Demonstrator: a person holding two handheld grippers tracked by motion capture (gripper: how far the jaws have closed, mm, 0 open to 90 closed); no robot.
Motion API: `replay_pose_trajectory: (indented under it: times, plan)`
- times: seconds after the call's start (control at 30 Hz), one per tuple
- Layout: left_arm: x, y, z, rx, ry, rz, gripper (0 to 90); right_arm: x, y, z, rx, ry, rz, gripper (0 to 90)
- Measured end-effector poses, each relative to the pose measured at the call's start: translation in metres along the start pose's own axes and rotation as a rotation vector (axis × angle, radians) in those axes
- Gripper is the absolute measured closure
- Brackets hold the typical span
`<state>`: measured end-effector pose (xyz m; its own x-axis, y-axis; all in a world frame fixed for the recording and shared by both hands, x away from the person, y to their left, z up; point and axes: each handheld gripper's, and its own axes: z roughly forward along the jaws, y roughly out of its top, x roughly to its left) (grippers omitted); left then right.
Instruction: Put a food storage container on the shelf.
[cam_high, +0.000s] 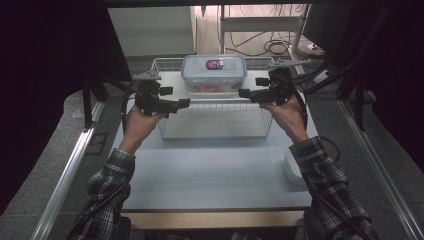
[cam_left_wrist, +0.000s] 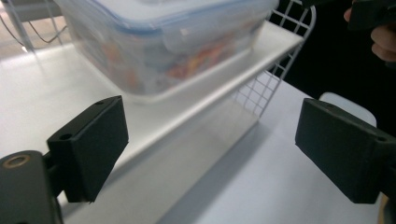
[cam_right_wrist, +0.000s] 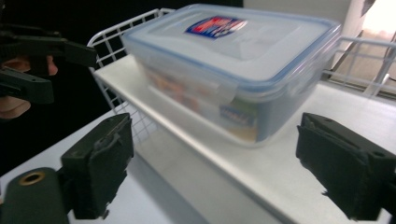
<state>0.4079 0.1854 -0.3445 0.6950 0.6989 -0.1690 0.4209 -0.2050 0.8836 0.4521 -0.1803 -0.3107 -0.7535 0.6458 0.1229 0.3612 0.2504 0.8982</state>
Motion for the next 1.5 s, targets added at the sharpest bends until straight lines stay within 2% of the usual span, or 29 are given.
replay_pose_trajectory:
  times: [0.03, 0.13, 0.47, 0.77, 0.9, 1.03, 1.07, 1.23, 1.5]
  plan:
    - [0.0, 0.0, 0.0, 0.0, 0.0, 0.0, 7.5, 0.0, 0.0, 0.0, 0.0, 0.0, 0.0, 10.6]
    - [-0.007, -0.012, -0.001, 0.021, 0.023, 0.037, 5.6, 0.007, -0.007, -0.004, 0.01, 0.003, -0.033, 8.1]
    - [-0.024, -0.034, -0.008, 0.032, 0.058, 0.097, 1.9, 0.016, -0.026, -0.018, 0.014, 0.019, -0.062, 6.7]
    - [-0.036, -0.052, -0.014, 0.027, 0.039, 0.103, 1.2, 0.024, -0.044, -0.027, 0.019, 0.03, -0.089, 6.7]
    - [-0.041, -0.064, -0.015, 0.05, 0.04, 0.104, 1.8, 0.029, -0.055, -0.031, 0.033, 0.026, -0.119, 6.7]
    - [-0.043, -0.071, -0.015, 0.065, 0.043, 0.104, 2.5, 0.033, -0.064, -0.032, 0.043, 0.026, -0.128, 6.7]
    - [-0.046, -0.075, -0.014, 0.073, 0.059, 0.118, 2.5, 0.034, -0.066, -0.032, 0.045, 0.025, -0.13, 6.7]
    - [-0.051, -0.09, -0.015, 0.072, 0.078, 0.127, 2.5, 0.037, -0.082, -0.034, 0.06, 0.023, -0.145, 6.2]
    - [-0.056, -0.109, -0.019, 0.076, 0.097, 0.138, 2.5, 0.036, -0.107, -0.036, 0.076, 0.023, -0.128, 5.8]
